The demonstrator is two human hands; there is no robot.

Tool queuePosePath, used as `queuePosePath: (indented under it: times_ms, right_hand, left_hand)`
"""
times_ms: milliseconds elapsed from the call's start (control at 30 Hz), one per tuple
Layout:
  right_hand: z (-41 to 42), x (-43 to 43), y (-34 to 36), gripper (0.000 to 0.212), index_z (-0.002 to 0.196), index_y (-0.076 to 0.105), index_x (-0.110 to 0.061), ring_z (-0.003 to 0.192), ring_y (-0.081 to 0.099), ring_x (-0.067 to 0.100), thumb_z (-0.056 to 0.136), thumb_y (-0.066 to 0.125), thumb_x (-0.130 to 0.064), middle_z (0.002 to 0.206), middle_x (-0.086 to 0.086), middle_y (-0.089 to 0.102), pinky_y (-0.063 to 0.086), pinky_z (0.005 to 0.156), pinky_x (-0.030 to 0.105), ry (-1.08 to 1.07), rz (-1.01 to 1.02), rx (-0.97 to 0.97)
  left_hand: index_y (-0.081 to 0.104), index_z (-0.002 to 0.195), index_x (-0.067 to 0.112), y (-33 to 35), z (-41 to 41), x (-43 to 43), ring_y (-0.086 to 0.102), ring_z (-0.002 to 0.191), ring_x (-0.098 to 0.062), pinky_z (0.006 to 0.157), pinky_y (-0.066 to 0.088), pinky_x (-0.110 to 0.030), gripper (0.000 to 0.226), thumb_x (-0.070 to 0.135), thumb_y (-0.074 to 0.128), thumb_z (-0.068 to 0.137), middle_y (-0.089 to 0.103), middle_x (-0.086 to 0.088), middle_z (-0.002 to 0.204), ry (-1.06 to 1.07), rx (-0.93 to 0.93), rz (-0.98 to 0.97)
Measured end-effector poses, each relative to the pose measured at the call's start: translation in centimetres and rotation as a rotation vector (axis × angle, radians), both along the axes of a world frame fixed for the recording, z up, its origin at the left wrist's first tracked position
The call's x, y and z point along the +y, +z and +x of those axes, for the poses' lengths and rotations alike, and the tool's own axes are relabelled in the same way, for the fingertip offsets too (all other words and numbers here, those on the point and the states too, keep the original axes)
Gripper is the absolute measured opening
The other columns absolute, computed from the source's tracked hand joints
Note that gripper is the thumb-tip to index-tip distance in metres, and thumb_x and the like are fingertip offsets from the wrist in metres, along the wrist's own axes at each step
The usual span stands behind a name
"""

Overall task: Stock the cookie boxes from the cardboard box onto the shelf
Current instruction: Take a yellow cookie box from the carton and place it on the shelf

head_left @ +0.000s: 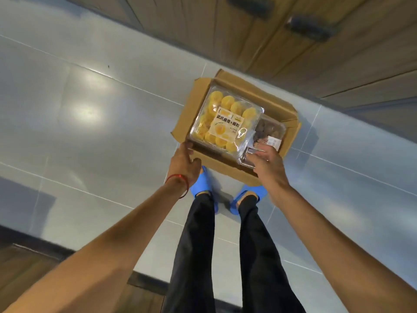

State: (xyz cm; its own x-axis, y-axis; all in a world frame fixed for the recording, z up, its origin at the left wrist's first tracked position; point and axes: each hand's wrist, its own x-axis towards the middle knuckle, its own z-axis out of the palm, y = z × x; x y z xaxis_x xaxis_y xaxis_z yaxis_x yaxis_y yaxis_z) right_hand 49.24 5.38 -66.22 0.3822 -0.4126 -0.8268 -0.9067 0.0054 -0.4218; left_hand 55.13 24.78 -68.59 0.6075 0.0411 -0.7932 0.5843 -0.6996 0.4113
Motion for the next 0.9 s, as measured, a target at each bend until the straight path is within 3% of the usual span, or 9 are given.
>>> queuePosePath:
  times_ms: [167, 200, 267, 333, 400, 467, 633, 733, 900]
  right_hand:
    - [1.1, -1.0, -10.3, 0.045, 0.138, 0.053, -0.019, 0.088, 0.055, 0.006, 0.095, 0.066, -0.027, 0.123, -0.002, 0.059, 0.043, 0.073, 0.018, -0.014, -0.077, 0.024]
    - [1.4, -1.0, -12.1, 0.052, 0.141, 0.051, -0.021, 0.095, 0.056, 0.009, 0.093, 0.068, -0.03, 0.13, -0.001, 0.057, 0.044, 0.076, 0.02, -0.011, -0.101, 0.026]
    - [2.4, -0.8, -14.6, 0.072, 0.149, 0.043, -0.023, 0.12, 0.055, 0.02, 0.086, 0.072, -0.042, 0.144, 0.001, 0.052, 0.046, 0.098, 0.035, -0.006, -0.14, 0.025]
    - [3.2, -0.8, -16.7, 0.089, 0.154, 0.036, -0.027, 0.134, 0.05, 0.024, 0.075, 0.071, -0.052, 0.151, 0.001, 0.048, 0.042, 0.11, 0.047, -0.02, -0.116, 0.027]
    - [3.8, -1.0, -18.1, 0.083, 0.149, 0.039, -0.028, 0.13, 0.053, 0.021, 0.075, 0.073, -0.047, 0.144, -0.003, 0.055, 0.045, 0.107, 0.045, -0.08, -0.054, -0.006]
    - [4.2, -1.1, -18.7, 0.068, 0.141, 0.042, -0.027, 0.121, 0.057, 0.016, 0.084, 0.077, -0.034, 0.132, -0.008, 0.061, 0.046, 0.097, 0.038, -0.134, 0.012, -0.007]
    - [4.2, -1.1, -16.8, 0.061, 0.136, 0.04, -0.02, 0.115, 0.055, 0.017, 0.089, 0.077, -0.03, 0.124, -0.008, 0.059, 0.043, 0.083, 0.029, -0.211, 0.075, 0.008]
    - [3.4, -1.2, -13.7, 0.067, 0.14, 0.04, -0.022, 0.115, 0.061, 0.018, 0.087, 0.079, -0.03, 0.128, -0.007, 0.062, 0.05, 0.084, 0.031, -0.179, 0.042, 0.012]
    - [2.3, -0.8, -6.2, 0.062, 0.133, 0.034, -0.017, 0.106, 0.064, 0.014, 0.09, 0.077, -0.023, 0.114, -0.008, 0.062, 0.054, 0.089, 0.031, -0.073, 0.003, -0.028]
  left_hand:
    - [0.043, 0.141, 0.016, -9.4, 2.2, -1.4, 0.045, 0.122, -0.032, 0.102, 0.042, -0.043, 0.056, 0.019, 0.059, 0.086, 0.049, -0.011, 0.134, -0.126, -0.177, 0.051]
    - [0.039, 0.145, 0.015, -11.0, 2.8, -1.5, 0.042, 0.126, -0.033, 0.104, 0.041, -0.044, 0.062, 0.023, 0.06, 0.086, 0.046, -0.012, 0.138, -0.133, -0.207, 0.061]
    - [0.028, 0.152, 0.014, -13.5, 3.9, -1.9, 0.035, 0.135, -0.032, 0.11, 0.036, -0.045, 0.075, 0.032, 0.059, 0.086, 0.039, -0.011, 0.149, -0.164, -0.231, 0.076]
    - [0.022, 0.155, 0.016, -15.4, 4.8, -2.5, 0.033, 0.139, -0.028, 0.112, 0.033, -0.044, 0.081, 0.035, 0.061, 0.086, 0.034, -0.008, 0.155, -0.177, -0.227, 0.05]
    - [0.027, 0.154, 0.022, -16.6, 5.8, -3.4, 0.04, 0.136, -0.026, 0.113, 0.036, -0.043, 0.082, 0.035, 0.064, 0.082, 0.04, -0.005, 0.152, -0.14, -0.206, -0.033]
    - [0.038, 0.146, 0.024, -17.0, 6.5, -4.2, 0.05, 0.125, -0.025, 0.104, 0.046, -0.047, 0.079, 0.039, 0.062, 0.072, 0.052, -0.002, 0.138, -0.076, -0.21, -0.071]
    - [0.05, 0.127, 0.019, -14.8, 6.5, -4.9, 0.058, 0.105, -0.024, 0.09, 0.051, -0.042, 0.06, 0.045, 0.062, 0.074, 0.06, -0.001, 0.118, 0.101, -0.14, -0.037]
    - [0.047, 0.121, 0.018, -11.9, 5.6, -4.3, 0.057, 0.094, -0.027, 0.078, 0.046, -0.034, 0.048, 0.04, 0.065, 0.082, 0.06, -0.001, 0.106, 0.092, -0.112, 0.013]
    - [0.038, 0.109, 0.024, -5.6, 3.9, -2.5, 0.061, 0.088, -0.028, 0.075, 0.051, -0.037, 0.052, 0.053, 0.062, 0.074, 0.061, -0.001, 0.1, 0.129, -0.052, -0.031]
